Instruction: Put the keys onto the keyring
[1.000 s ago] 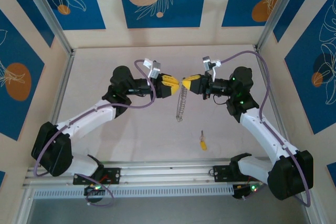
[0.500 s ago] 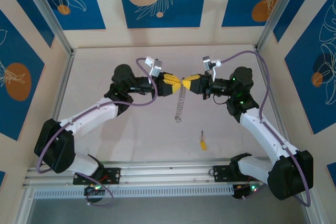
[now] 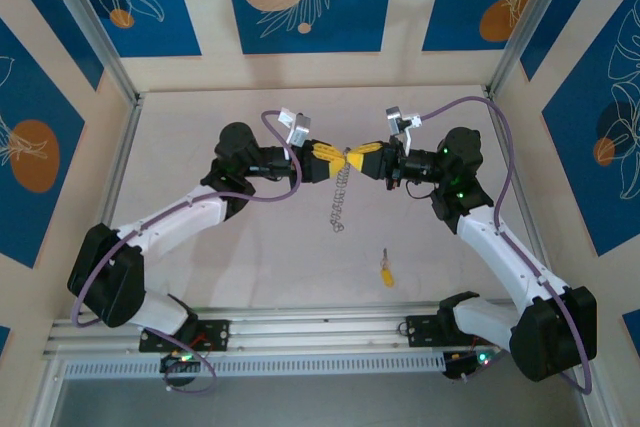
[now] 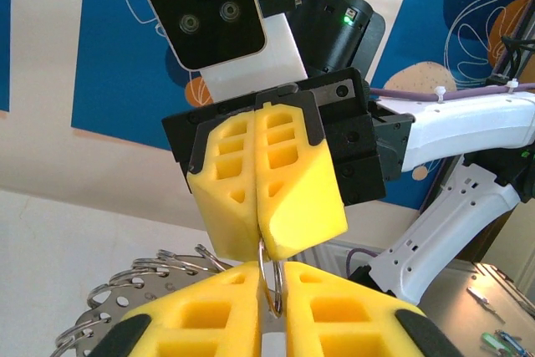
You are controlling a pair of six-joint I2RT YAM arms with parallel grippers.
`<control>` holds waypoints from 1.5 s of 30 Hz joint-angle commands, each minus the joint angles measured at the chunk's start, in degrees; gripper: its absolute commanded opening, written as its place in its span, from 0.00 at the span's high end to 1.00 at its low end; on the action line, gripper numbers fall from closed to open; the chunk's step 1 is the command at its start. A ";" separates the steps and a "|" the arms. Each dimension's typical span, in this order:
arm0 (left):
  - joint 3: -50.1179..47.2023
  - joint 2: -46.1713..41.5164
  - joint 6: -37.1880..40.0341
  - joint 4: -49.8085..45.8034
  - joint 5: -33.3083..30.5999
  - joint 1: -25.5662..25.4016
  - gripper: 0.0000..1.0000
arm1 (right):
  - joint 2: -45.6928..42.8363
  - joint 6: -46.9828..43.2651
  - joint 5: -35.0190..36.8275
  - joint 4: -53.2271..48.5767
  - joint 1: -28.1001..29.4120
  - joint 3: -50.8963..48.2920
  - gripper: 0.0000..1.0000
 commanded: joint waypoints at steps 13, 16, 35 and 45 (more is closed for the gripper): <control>2.22 0.65 0.16 2.78 1.29 -0.97 0.92 | -0.60 0.55 0.30 1.38 -0.21 -0.28 1.00; 2.41 0.76 0.11 3.08 1.21 -1.17 0.92 | -0.64 0.55 0.41 1.38 -0.17 -0.32 1.00; -2.12 -1.64 1.75 5.20 -7.35 -1.67 1.00 | -10.02 4.15 6.75 -9.11 -7.70 -1.47 0.53; -9.54 -9.73 8.25 -3.27 -16.84 -1.58 1.00 | -17.24 1.63 24.63 -49.72 -11.07 0.47 0.47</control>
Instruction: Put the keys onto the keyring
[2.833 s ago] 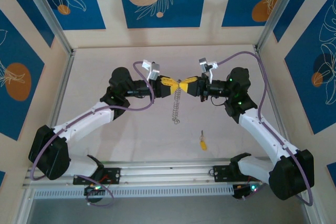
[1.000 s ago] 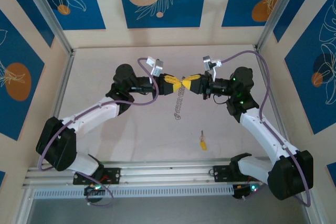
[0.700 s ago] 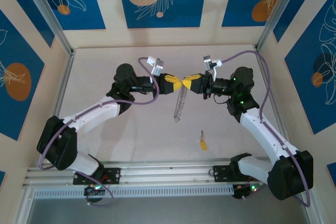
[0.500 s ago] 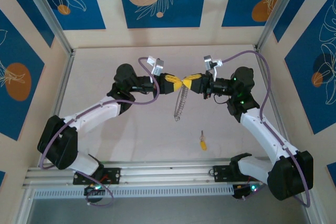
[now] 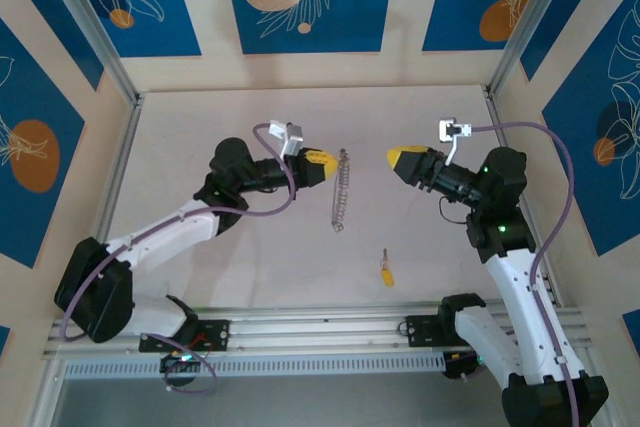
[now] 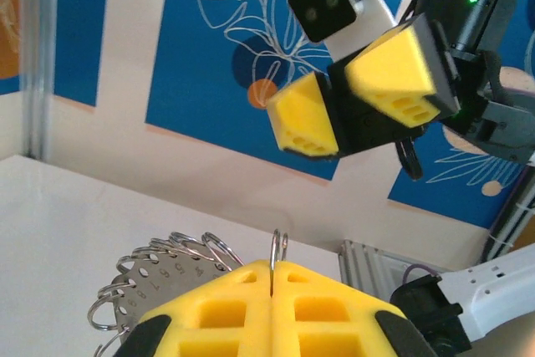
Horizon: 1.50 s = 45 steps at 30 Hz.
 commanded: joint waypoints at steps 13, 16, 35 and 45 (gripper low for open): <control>-9.03 -6.84 4.77 -5.30 -9.15 -0.22 1.00 | 1.71 10.74 35.51 -42.86 18.63 -15.41 0.60; -10.42 -6.76 3.92 -3.23 -9.00 -0.28 1.00 | 4.36 13.80 39.10 -43.18 22.97 -17.02 0.61; -12.34 -6.78 1.15 1.23 -5.80 -0.25 1.00 | 21.83 14.08 45.37 -36.55 31.50 -12.62 0.73; -12.10 -6.86 1.06 1.23 -5.43 -0.26 1.00 | 23.12 14.13 44.62 -34.88 31.53 -14.06 0.78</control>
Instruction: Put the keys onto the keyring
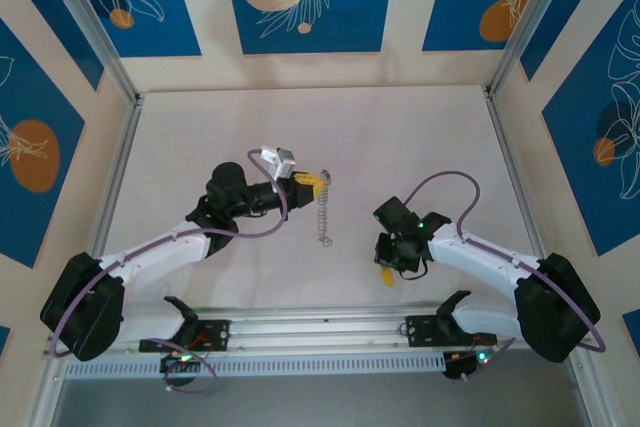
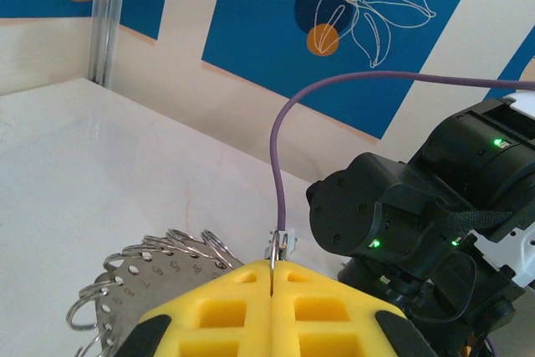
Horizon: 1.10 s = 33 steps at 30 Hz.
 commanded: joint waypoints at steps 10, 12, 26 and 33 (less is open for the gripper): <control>0.15 -1.50 -1.28 3.72 1.72 -0.21 1.00 | 1.69 -0.30 -0.09 1.26 0.00 -1.26 0.82; 0.19 -1.50 -1.39 3.81 1.89 -0.23 1.00 | 1.55 -0.31 -0.21 1.43 0.01 -1.61 0.81; 0.25 -1.50 -1.80 4.33 2.07 -0.31 1.00 | -1.20 0.26 -0.02 -0.13 0.04 -2.19 0.79; 0.18 -1.41 -2.03 4.82 2.23 -0.32 1.00 | -3.53 1.49 -0.21 -1.83 0.41 -2.54 0.71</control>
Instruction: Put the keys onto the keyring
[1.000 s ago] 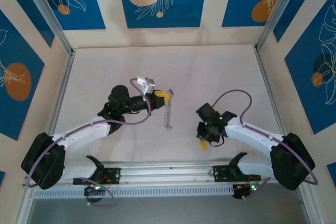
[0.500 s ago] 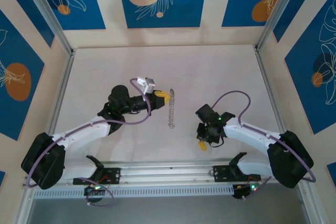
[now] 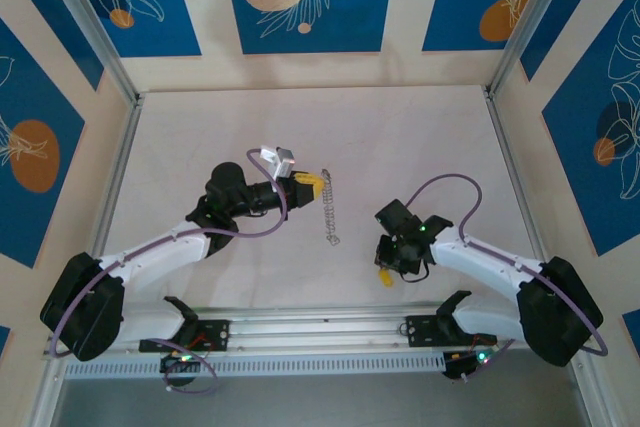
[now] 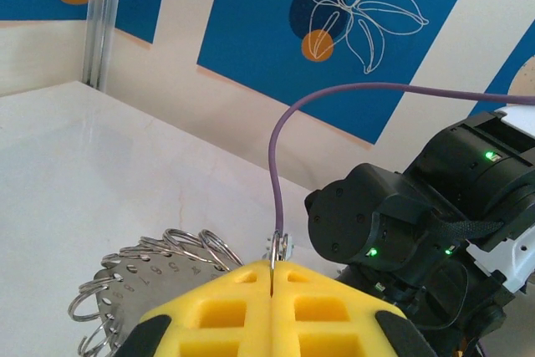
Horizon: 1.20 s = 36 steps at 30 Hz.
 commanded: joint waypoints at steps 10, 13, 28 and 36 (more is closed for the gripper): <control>0.15 -0.99 -0.86 4.41 1.89 -0.30 1.00 | -0.15 1.19 -1.31 -1.31 0.52 -1.17 0.70; 0.06 -1.05 -0.76 4.45 1.84 -0.31 1.00 | 0.68 1.18 -1.48 -0.64 0.63 -1.18 0.71; 0.15 -0.29 -0.96 5.20 1.85 -0.32 1.00 | 3.22 0.52 -1.84 1.26 0.63 -0.95 0.85; 0.58 0.18 -1.07 5.08 2.13 -0.32 1.00 | 0.01 -1.49 -1.33 -0.74 -0.45 0.79 1.00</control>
